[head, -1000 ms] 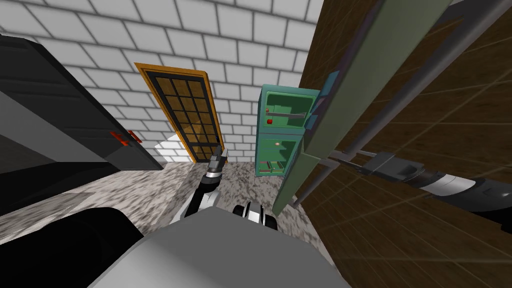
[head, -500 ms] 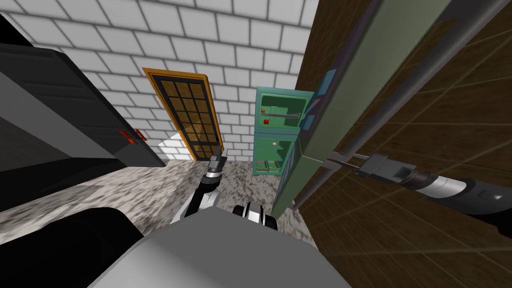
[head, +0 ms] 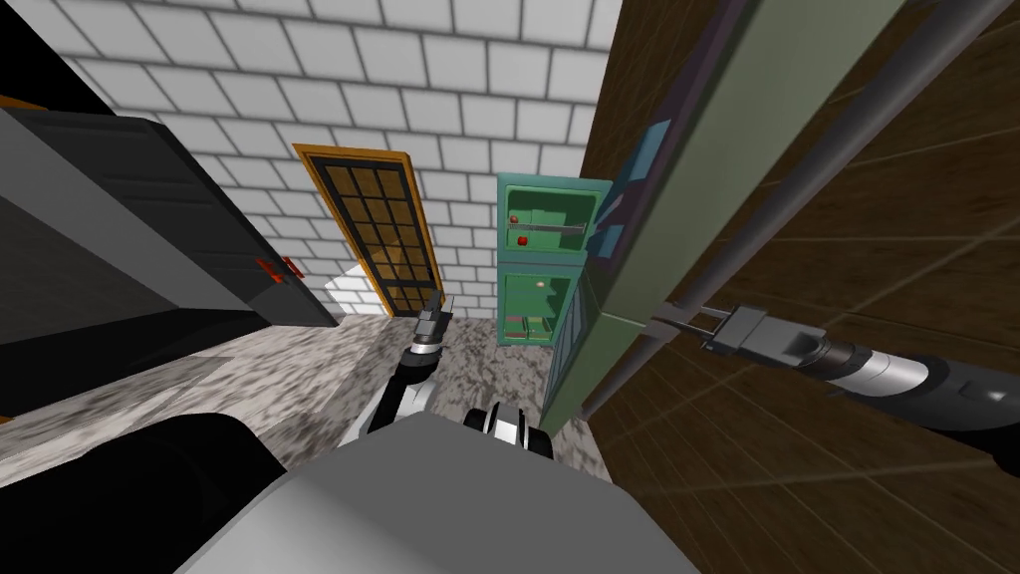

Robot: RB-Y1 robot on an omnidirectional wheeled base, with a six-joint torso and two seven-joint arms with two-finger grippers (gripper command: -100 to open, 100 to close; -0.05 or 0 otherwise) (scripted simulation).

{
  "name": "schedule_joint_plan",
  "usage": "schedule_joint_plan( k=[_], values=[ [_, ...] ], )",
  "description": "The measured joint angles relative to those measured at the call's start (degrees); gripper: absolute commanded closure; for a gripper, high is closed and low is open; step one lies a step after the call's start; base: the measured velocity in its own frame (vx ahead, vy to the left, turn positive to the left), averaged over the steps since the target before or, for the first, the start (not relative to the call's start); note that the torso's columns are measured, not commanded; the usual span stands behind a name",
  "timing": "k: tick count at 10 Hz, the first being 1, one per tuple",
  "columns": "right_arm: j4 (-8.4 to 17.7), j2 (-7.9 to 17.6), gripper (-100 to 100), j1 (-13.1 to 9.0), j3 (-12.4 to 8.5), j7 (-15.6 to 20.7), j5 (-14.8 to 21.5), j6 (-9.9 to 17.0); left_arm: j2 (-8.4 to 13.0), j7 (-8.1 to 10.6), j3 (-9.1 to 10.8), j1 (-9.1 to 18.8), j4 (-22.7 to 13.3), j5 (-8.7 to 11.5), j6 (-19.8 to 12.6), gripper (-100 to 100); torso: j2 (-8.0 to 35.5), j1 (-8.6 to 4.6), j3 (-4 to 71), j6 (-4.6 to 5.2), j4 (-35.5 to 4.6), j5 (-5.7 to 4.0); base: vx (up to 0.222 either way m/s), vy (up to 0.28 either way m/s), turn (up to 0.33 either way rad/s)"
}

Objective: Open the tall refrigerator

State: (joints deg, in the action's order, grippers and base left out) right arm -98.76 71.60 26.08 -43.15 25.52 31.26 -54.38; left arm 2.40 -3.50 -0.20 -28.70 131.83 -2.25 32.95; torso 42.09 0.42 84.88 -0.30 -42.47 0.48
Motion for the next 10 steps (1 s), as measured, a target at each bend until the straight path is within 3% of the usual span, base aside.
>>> schedule_joint_plan(
  k=[1, 2, 4, 7, 8, 10],
  values=[
    [-0.35, 0.07, 100, -0.12, 0.20, 0.11, -0.21, -0.19, -0.01, 0.00, 0.00, 0.00, 0.00, 0.00, 0.00, 0, 0.09, 0.16, -0.06, 0.11, -0.06, 0.06, -0.065, -0.216, 0.036],
    [-1.10, -0.13, -100, 0.20, -0.08, 0.05, -0.49, -0.39, 0.00, 0.00, 0.00, 0.00, 0.00, 0.00, 0.00, 0, 0.28, 0.24, -0.16, 0.05, -0.17, 0.16, -0.032, -0.146, -0.034],
    [-0.16, 1.86, -100, -0.29, -1.57, -1.71, -1.35, 0.18, -0.02, 0.00, -0.02, -0.01, 0.01, 0.00, 0.00, 0, 0.60, 0.84, -0.64, 0.25, 0.07, -0.08, 0.013, 0.004, -0.064],
    [0.68, 4.89, -100, -0.32, -2.51, -4.68, -2.31, 0.01, -0.02, 0.00, -0.02, -0.01, 0.00, 0.00, 0.00, 0, 0.84, 0.98, -0.55, 0.01, -0.35, 0.43, 0.006, 0.001, -0.030],
    [0.85, 4.85, 0, -0.14, -2.48, -4.71, -2.15, 0.02, -0.02, 0.00, -0.02, 0.00, 0.01, 0.00, 0.00, 0, 0.83, 0.92, -0.58, 0.07, -0.26, 0.32, 0.000, 0.000, 0.000],
    [1.28, 4.67, 0, 0.18, -2.22, -4.36, -1.75, 0.24, -0.02, 0.00, -0.02, 0.00, 0.01, 0.00, 0.00, 0, 0.74, 0.59, -0.57, 0.16, -0.17, 0.11, 0.000, 0.000, 0.000]
  ],
)
